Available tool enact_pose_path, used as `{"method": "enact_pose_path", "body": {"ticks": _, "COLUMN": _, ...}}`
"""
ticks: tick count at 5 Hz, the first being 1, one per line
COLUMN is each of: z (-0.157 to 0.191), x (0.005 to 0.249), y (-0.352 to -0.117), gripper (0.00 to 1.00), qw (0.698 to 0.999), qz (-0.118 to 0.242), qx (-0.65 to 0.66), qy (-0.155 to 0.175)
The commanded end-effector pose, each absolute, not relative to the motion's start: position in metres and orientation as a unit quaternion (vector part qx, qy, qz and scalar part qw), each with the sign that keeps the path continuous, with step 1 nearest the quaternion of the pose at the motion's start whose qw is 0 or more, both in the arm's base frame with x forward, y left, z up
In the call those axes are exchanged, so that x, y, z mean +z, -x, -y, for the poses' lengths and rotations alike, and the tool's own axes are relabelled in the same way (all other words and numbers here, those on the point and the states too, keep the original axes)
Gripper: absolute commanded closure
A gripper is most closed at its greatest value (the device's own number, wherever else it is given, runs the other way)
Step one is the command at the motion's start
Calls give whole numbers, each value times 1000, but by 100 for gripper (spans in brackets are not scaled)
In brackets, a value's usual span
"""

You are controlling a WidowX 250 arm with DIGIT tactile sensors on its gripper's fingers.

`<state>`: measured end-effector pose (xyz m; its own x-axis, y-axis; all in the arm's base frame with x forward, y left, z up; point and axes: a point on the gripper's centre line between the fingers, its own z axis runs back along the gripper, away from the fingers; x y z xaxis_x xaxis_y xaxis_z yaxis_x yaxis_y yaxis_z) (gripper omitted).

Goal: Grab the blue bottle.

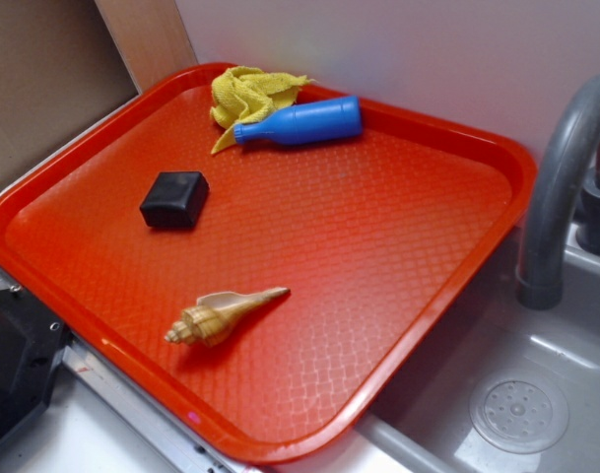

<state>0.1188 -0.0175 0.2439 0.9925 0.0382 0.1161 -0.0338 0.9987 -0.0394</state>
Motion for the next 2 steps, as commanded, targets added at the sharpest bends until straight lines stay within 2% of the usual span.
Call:
{"method": "enact_pose_path", "body": {"ticks": 1, "z": 17, "x": 244, "y": -119, "gripper": 0, "qw": 998, "qz": 59, "qx": 18, "qy": 19}}
{"method": "enact_pose_path", "body": {"ticks": 2, "z": 10, "x": 211, "y": -149, "gripper": 0, "qw": 995, "qz": 75, "qx": -61, "qy": -14}}
